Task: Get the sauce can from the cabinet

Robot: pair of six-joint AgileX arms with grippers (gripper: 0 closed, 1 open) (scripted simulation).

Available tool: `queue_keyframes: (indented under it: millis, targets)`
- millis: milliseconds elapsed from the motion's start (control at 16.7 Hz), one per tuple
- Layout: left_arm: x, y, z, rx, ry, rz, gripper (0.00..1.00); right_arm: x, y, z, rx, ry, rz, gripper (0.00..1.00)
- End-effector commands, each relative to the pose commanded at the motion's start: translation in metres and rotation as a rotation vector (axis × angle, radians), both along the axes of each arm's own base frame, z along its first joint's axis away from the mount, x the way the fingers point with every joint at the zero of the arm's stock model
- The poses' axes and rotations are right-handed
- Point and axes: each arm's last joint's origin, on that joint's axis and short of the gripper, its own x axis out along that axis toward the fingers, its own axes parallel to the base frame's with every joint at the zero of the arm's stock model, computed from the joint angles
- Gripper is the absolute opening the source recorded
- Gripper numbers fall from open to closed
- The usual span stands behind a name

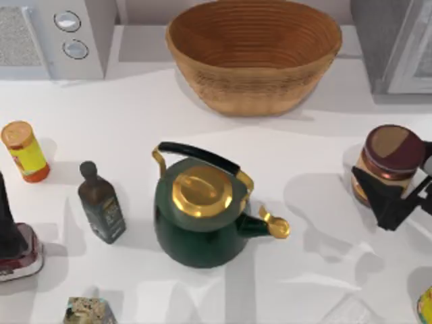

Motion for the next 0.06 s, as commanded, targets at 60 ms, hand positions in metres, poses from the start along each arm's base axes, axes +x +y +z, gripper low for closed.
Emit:
queue_keyframes:
  millis: [60]
  targets:
    - [0.0000, 0.0000, 0.0000, 0.000, 0.000, 0.000, 1.00, 0.0000, 0.0000, 0.0000, 0.000, 0.000, 0.000, 1.00]
